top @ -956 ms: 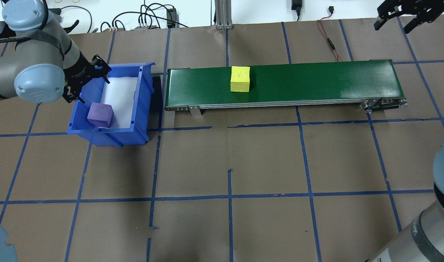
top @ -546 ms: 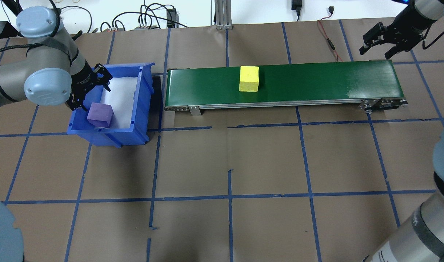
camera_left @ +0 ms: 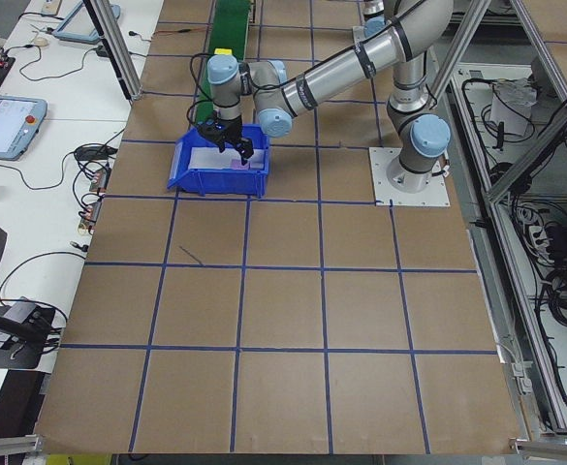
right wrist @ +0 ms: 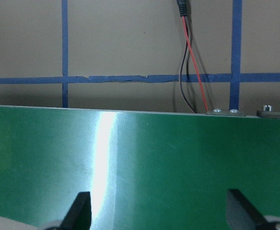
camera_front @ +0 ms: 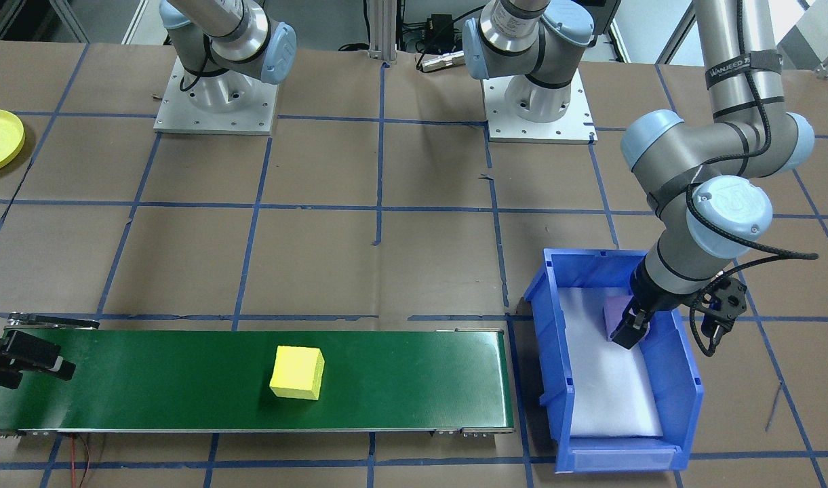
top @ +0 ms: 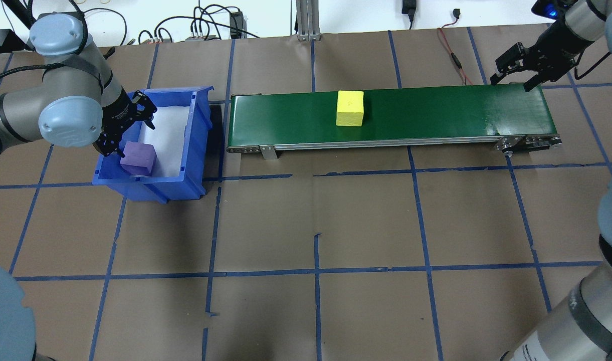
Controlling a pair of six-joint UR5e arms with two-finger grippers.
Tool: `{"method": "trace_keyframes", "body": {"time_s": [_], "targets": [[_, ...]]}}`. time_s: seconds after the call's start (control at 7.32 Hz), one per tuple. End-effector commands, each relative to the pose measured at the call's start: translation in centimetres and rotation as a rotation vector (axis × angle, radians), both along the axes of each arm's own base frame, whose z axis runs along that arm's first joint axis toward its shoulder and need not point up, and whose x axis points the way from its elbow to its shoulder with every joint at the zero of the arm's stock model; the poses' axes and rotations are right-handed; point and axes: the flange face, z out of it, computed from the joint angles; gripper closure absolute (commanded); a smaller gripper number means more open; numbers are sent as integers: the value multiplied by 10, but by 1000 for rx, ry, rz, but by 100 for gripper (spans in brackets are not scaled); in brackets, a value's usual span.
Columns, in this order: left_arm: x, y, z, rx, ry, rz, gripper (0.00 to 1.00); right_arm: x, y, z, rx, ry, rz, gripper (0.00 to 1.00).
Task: Move block left to right into plate
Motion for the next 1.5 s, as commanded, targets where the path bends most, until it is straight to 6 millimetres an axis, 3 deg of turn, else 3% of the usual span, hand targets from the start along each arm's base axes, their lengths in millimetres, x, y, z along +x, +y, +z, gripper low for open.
{"method": "trace_keyframes", "body": {"time_s": [0.0,0.55,1.37], "targets": [[1,-1,-13,24,1,2,0,0,-1,-2,-4,-7,-1,0],[2,-5,-21,23,0,25,0,1,4,-12,-12,7,50,2],[4,-8,-11,-2,-10,71,0,-2,-3,-12,0,1,34,0]]}}
